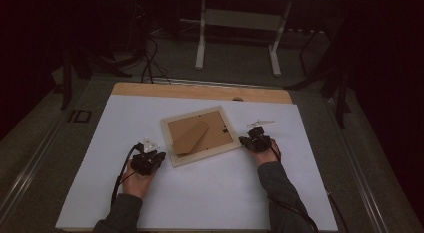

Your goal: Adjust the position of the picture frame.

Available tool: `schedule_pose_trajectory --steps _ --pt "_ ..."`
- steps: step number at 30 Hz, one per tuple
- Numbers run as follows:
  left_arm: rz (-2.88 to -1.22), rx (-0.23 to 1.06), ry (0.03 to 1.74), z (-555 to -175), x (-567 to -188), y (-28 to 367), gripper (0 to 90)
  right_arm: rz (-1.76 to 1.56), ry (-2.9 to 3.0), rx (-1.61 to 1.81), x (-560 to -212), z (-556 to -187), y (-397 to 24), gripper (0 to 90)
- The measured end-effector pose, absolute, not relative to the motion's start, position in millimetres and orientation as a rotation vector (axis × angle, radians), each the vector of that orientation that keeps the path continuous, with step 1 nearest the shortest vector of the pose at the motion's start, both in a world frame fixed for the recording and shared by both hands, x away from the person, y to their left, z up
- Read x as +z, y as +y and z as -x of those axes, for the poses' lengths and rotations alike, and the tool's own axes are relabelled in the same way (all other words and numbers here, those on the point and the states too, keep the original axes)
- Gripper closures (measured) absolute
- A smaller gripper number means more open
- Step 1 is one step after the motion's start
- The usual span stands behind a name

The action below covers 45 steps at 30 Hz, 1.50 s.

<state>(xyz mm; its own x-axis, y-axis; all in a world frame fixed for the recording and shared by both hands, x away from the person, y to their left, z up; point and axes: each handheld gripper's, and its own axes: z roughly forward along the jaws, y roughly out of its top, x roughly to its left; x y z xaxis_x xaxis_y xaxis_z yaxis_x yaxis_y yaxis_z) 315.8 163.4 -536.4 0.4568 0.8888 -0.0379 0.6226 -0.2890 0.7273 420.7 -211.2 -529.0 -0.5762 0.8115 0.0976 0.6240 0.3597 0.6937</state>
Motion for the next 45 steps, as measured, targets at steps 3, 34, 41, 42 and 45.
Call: schedule_pose_trajectory --steps 3,34,41,42,45 --pt "-2.024 0.494 1.255 -317.9 -537.5 163.3 90.0 -1.267 2.372 1.033 -529.2 -419.0 -209.3 90.0" --pt "-2.024 0.466 1.281 -325.5 -535.8 167.3 90.0 -1.233 2.421 1.052 -529.2 -396.3 -210.7 90.0" --pt "-2.019 0.472 1.286 -325.3 -536.1 167.4 90.0 -1.190 2.430 1.033 -528.9 -379.9 -211.9 90.0" --pt "-2.018 0.472 1.287 -325.4 -536.1 167.4 90.0 -1.186 2.429 1.031 -528.8 -376.9 -211.9 90.0" --pt "-2.011 0.456 1.285 -325.8 -536.4 168.6 90.0 -1.173 2.430 1.022 -528.5 -370.2 -212.3 90.0"
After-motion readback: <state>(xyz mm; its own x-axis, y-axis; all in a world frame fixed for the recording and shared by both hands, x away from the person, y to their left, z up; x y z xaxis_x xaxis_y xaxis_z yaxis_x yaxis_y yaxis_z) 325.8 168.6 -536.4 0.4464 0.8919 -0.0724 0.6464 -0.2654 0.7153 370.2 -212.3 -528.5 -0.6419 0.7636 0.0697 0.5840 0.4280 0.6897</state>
